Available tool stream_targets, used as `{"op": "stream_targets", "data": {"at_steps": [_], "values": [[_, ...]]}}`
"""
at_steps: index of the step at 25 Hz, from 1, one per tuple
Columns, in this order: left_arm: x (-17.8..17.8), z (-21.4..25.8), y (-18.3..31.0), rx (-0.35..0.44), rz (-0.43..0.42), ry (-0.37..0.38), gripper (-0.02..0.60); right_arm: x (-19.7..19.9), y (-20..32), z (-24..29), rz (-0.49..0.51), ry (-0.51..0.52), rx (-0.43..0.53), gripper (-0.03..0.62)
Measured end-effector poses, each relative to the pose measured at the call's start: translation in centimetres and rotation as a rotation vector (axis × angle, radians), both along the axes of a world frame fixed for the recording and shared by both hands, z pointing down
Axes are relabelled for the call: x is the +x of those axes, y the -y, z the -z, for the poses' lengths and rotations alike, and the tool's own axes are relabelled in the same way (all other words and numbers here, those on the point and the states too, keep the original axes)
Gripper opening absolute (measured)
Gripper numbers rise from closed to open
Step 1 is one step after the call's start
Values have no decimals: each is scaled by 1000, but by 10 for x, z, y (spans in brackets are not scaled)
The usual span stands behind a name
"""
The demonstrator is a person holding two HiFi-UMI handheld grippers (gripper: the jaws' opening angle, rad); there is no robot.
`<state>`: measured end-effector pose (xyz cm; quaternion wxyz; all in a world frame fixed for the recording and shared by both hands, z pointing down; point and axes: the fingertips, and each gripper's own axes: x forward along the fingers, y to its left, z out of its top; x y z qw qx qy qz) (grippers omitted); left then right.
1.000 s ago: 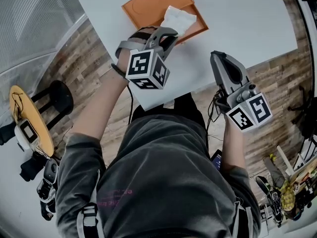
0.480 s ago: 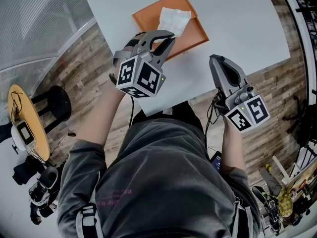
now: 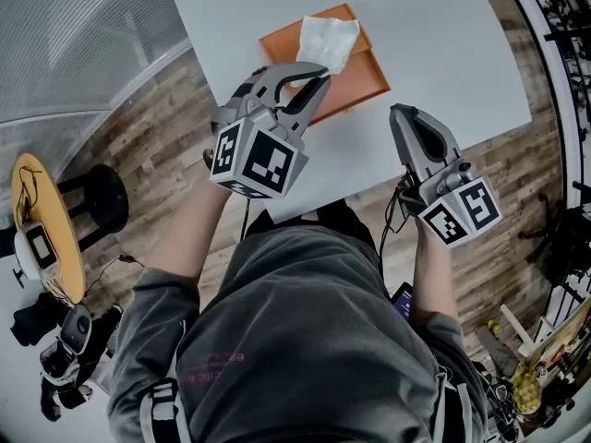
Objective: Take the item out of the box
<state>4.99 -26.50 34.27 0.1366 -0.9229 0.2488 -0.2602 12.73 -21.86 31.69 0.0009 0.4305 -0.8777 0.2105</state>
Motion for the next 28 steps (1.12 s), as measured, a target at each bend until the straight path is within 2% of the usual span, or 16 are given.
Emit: {"op": "stream_targets", "data": {"at_steps": [6,11,16,23,28], "values": [[-3,28,-9,27,15,-58,29,-8,-1,20,17,-14,46,3],[-30,47,-9,18,35,-144,29,-35,2,31,25,-24,70,3],[-34,65,-14,38,52,-176,29,-36,-1,43,35,-30,87,3],[-71,72,-14,12,82,-249,29,-71,3,47,54,-41,102,3],[-91,79,-19,15,89,-273,28,-91,0,55,72,-44,122,3]]}}
